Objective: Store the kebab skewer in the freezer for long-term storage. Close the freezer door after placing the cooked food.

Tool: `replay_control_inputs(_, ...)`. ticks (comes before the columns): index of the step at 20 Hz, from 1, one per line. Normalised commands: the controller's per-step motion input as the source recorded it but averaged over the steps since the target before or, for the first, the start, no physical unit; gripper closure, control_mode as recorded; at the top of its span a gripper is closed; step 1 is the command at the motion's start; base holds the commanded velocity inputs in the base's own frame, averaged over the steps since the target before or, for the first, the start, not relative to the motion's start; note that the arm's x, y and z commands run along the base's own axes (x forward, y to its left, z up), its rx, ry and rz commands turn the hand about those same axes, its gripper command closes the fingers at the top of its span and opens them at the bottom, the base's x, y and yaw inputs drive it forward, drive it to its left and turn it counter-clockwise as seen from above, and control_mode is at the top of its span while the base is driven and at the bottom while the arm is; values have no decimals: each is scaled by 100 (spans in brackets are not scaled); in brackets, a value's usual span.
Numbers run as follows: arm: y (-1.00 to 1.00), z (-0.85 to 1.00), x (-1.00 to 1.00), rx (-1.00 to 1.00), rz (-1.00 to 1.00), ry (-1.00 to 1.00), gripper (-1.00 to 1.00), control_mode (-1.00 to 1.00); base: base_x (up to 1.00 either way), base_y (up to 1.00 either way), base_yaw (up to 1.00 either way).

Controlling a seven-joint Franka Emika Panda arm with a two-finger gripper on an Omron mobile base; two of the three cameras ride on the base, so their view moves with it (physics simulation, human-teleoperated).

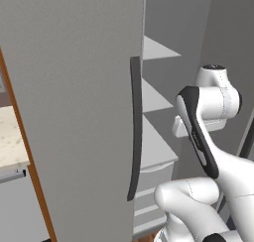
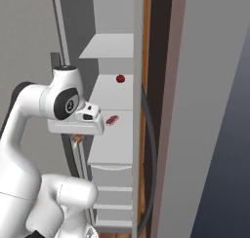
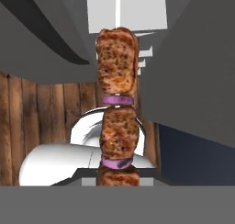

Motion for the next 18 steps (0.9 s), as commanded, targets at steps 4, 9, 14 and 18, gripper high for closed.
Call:
replay_control_inputs(4, 0, 0, 42, 0, 1, -19, 100, -100, 0, 0, 0)
replay_control_inputs(9, 0, 0, 57, 0, 1, -18, 100, -100, 0, 0, 0)
replay_control_inputs(14, 0, 0, 64, 0, 0, -1, 100, -100, 0, 0, 0)
replay_control_inputs(18, 0, 0, 72, 1, 0, 8, 100, -100, 0, 0, 0)
